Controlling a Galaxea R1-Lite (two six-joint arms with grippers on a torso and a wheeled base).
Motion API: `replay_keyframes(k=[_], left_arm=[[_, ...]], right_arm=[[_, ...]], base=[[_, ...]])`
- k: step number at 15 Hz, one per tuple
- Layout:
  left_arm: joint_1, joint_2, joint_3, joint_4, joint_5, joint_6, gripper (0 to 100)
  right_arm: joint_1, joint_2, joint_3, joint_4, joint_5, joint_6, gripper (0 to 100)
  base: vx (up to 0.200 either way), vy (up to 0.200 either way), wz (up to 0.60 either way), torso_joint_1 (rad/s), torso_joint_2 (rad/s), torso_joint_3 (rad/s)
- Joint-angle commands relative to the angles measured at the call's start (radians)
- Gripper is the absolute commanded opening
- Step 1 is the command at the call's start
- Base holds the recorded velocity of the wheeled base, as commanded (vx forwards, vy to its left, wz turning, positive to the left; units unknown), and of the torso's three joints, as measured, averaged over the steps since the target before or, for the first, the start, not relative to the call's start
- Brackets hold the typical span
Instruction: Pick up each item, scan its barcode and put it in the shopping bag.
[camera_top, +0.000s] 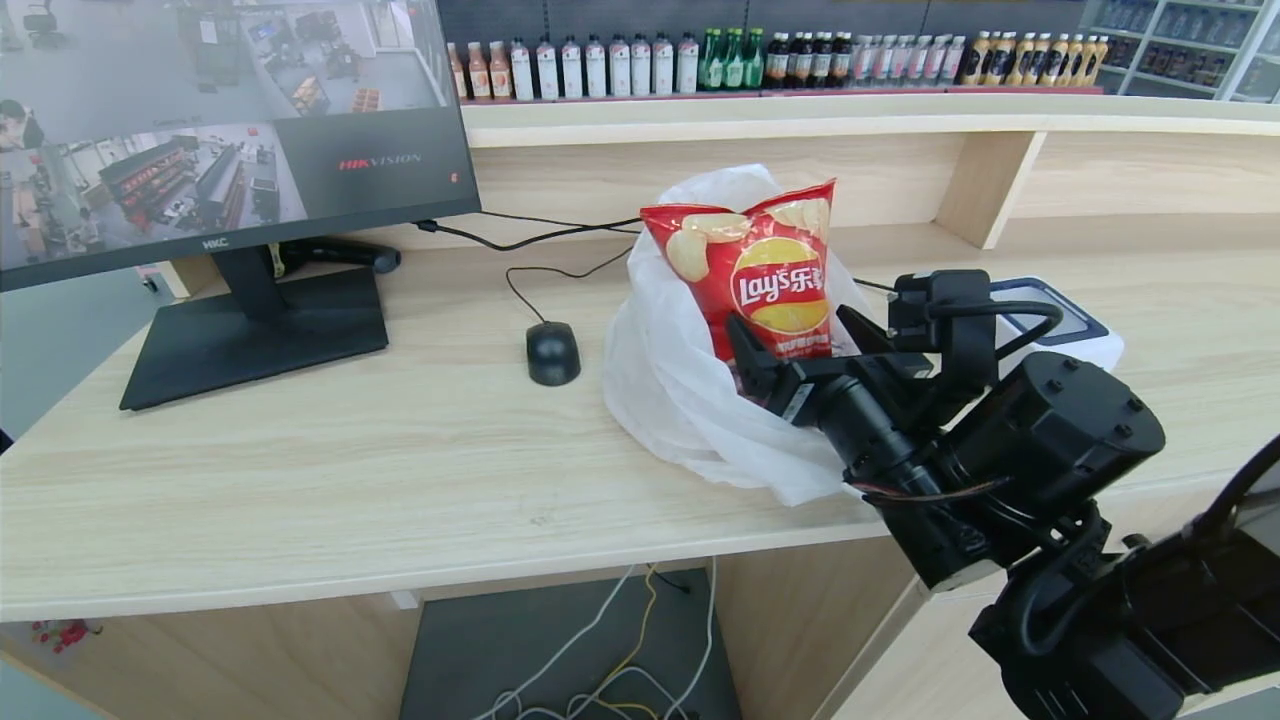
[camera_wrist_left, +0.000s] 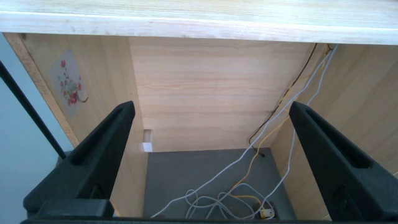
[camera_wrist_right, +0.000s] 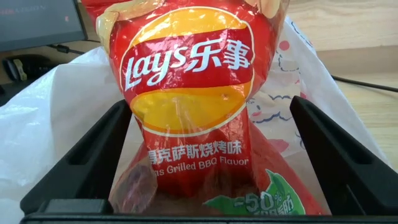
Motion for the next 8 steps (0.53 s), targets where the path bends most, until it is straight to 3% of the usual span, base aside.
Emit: replay_keyframes(k=[1,8], left_arm=[[0.000,0.000,0.000,0.000,0.001,0.000,100],[0.001,0.000,0.000,0.000,0.001,0.000,100]], right_arm=[[0.001,-0.017,0.016,-0.001,0.001,0.000,100],[0.002,-0.198,0.126,0.002,0.004,-0.013,100]], base=[[0.000,0.000,0.00,0.000,0.00,0.000],[0.000,0.000,0.00,0.000,0.00,0.000]])
